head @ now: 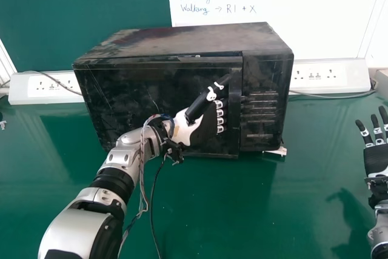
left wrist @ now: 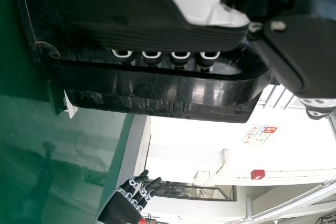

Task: Open the door of oven

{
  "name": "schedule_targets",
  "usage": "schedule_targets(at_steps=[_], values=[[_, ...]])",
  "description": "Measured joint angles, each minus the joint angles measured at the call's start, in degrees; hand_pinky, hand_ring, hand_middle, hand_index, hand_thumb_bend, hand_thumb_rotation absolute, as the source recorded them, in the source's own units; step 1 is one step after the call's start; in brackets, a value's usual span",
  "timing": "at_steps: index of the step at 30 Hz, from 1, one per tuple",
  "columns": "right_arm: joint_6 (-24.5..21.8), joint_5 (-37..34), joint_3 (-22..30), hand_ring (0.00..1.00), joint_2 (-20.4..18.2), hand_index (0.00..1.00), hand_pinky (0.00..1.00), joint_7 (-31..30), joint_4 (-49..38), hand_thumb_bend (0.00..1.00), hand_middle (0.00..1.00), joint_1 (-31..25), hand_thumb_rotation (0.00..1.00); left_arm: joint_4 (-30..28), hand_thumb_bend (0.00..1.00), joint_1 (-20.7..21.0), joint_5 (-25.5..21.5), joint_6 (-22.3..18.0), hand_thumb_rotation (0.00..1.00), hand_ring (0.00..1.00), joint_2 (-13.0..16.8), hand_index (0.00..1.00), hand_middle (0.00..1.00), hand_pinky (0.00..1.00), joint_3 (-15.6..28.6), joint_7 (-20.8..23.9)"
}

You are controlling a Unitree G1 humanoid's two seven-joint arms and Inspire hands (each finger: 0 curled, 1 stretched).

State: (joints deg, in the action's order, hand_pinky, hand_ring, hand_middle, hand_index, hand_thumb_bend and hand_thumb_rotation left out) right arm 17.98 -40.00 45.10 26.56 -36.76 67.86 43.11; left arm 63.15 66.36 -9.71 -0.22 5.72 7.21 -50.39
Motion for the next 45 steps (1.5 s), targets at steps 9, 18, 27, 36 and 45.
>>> schedule_targets(at_steps=[9, 18, 27, 36, 45], values=[[-0.9, -0.1, 0.4, 0.86, 0.0, 0.9, 0.71, 0.1, 0.0, 1.0, 0.97, 0.1, 0.86, -1.1, 0.89, -0.3, 0.0, -0.1, 0.91, 0.72, 0.8, 0.89, 0.84, 0.49, 0.0, -2.3], [-1.7, -0.3, 0.6, 0.82, 0.0, 0.91, 0.68, 0.1, 0.0, 1.0, 0.95, 0.1, 0.85, -3.2, 0.92, -1.5, 0.0, -3.2, 0.93, 0.66, 2.3, 0.86, 0.81, 0.49, -0.2, -8.8], [-1.7, -0.4, 0.7, 0.78, 0.0, 0.88, 0.64, 0.1, 0.0, 1.0, 0.92, 0.2, 0.85, -4.4, 0.88, -2.2, -0.3, -5.7, 0.96, 0.58, 4.1, 0.82, 0.74, 0.44, -1.1, -15.3], [-1.7, -0.3, 0.7, 0.77, 0.0, 0.88, 0.65, 0.2, 0.0, 1.0, 0.89, 0.4, 0.86, -3.8, 0.9, -2.3, -1.2, -7.4, 0.97, 0.54, 5.4, 0.77, 0.68, 0.41, -1.1, -21.9], [-0.6, 0.1, 0.6, 0.67, 0.0, 0.74, 0.57, 2.3, 0.0, 1.0, 0.76, 0.4, 0.87, -3.2, 0.91, -2.3, -1.7, -8.3, 0.96, 0.54, 5.9, 0.74, 0.67, 0.41, -1.1, -24.3]])
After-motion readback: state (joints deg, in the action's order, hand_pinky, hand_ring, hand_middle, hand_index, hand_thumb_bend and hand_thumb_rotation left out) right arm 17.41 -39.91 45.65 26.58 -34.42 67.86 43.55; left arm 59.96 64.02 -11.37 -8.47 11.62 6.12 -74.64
